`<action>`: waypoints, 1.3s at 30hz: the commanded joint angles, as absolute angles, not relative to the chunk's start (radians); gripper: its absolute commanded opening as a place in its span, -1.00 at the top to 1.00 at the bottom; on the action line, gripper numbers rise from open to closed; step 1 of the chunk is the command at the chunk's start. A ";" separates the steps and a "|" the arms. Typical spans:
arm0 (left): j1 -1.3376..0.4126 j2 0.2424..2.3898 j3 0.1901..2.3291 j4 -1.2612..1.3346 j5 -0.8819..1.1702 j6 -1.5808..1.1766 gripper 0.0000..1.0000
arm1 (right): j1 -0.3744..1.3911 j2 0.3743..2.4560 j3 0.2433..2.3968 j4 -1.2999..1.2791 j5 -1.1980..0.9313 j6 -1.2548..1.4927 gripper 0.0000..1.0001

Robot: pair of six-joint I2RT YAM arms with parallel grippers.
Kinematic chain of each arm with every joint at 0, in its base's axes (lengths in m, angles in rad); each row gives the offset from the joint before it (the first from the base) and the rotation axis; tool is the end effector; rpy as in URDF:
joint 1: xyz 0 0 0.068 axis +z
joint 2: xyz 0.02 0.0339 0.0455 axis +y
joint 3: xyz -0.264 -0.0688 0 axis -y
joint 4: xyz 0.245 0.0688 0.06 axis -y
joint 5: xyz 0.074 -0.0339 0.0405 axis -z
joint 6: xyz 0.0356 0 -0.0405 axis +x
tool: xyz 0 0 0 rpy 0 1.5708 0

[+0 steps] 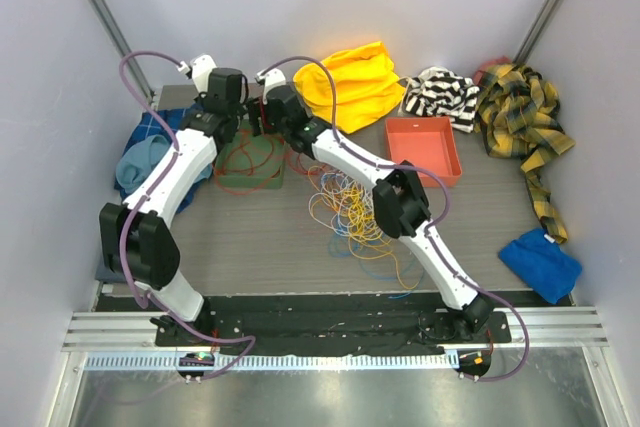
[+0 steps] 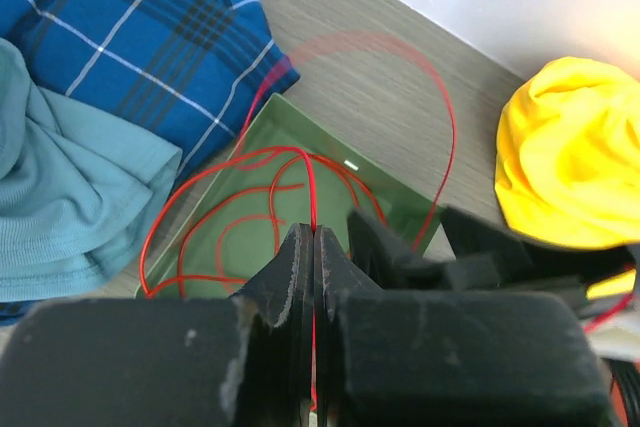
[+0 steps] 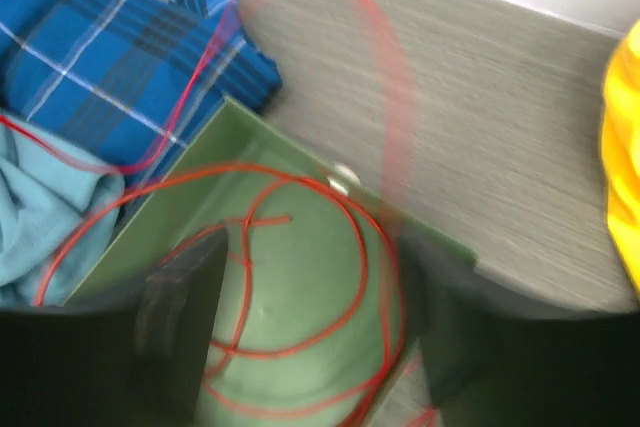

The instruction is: Untangle the cables

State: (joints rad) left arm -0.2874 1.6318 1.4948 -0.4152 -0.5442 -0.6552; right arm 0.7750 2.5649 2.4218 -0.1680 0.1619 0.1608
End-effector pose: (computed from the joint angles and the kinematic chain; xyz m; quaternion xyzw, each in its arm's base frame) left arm 0.3657 -0.0889 0.3482 -0.2826 0.8028 -0.0042 0.5250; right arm 0.4300 0.4131 0.2485 -0.1981 0.7822 0.2065 0.5535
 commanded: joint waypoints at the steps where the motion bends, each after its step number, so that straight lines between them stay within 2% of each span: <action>1: -0.284 1.618 1.476 -0.365 -0.548 -0.670 1.00 | 0.807 2.364 2.272 -0.152 0.219 0.138 -0.72; 3: -0.285 1.615 1.470 -0.367 -0.542 -0.673 1.00 | 0.815 2.288 2.203 -0.146 0.262 0.138 -0.95; 4: -0.284 1.614 1.463 -0.365 -0.537 -0.676 1.00 | 0.824 2.267 2.189 -0.150 0.274 0.138 -0.99; 14: -0.259 1.582 1.491 -0.419 -0.502 -0.706 1.00 | 0.847 2.180 2.220 -0.287 0.368 0.117 -1.00; 23: -0.256 1.404 1.523 -0.469 -0.473 -0.735 1.00 | 0.862 2.123 2.135 -0.287 0.394 0.138 -0.99; 30: -0.265 1.286 1.578 -0.524 -0.400 -0.767 0.99 | 0.864 2.001 1.988 -0.302 0.573 0.163 -0.99; 39: -0.270 1.223 1.500 -0.580 -0.351 -0.822 1.00 | 0.862 1.806 1.723 -0.291 0.643 0.202 -1.00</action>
State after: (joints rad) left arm -0.2661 1.2285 1.5528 -0.5346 -0.3862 -0.7895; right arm 0.8616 1.9236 1.8004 -0.3210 0.5724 0.1699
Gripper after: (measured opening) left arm 0.010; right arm 0.996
